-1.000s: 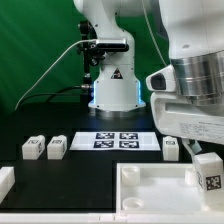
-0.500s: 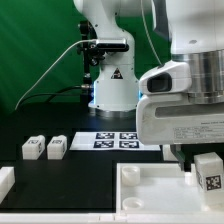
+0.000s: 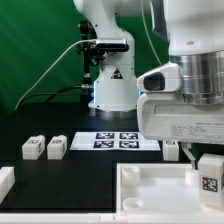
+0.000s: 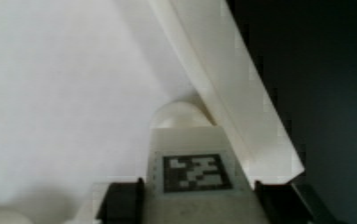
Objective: Assemble one leg
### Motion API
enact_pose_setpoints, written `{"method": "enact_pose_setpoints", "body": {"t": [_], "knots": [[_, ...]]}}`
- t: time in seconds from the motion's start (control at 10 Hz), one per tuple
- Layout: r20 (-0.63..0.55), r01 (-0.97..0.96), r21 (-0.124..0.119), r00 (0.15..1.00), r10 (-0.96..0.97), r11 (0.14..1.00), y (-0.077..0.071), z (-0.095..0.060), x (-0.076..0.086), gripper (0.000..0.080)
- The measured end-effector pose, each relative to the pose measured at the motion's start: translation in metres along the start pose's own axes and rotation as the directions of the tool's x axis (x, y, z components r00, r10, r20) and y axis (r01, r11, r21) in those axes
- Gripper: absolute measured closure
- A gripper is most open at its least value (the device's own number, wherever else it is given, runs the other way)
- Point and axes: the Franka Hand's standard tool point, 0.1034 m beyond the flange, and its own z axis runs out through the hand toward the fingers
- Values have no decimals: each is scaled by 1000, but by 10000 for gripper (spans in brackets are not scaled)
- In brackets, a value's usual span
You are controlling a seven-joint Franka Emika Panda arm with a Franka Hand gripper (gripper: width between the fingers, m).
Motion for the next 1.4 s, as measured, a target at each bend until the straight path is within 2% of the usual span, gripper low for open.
{"method": "enact_pose_setpoints", "body": {"t": [0.2,0.4,0.5,0.6,0.8,0.9,1.0,1.1,1.2,1.4], "knots": [[19,-364,-4,931,364,931,-4,-1,1,505],[46,-698,-3,715,698,716,-8,2,2,504],[67,-753,-2,656,752,658,-8,2,3,505],[66,-774,-4,632,772,633,-9,2,2,504],[66,-736,-2,675,735,677,-8,3,1,504],[64,-691,0,721,690,723,-8,3,0,405],[64,-577,2,815,576,817,-6,6,-3,269],[52,-383,7,923,382,924,-5,5,-3,269],[46,-252,11,967,251,968,-5,4,-4,175],[44,-105,13,994,104,994,-3,5,-3,157]]}}
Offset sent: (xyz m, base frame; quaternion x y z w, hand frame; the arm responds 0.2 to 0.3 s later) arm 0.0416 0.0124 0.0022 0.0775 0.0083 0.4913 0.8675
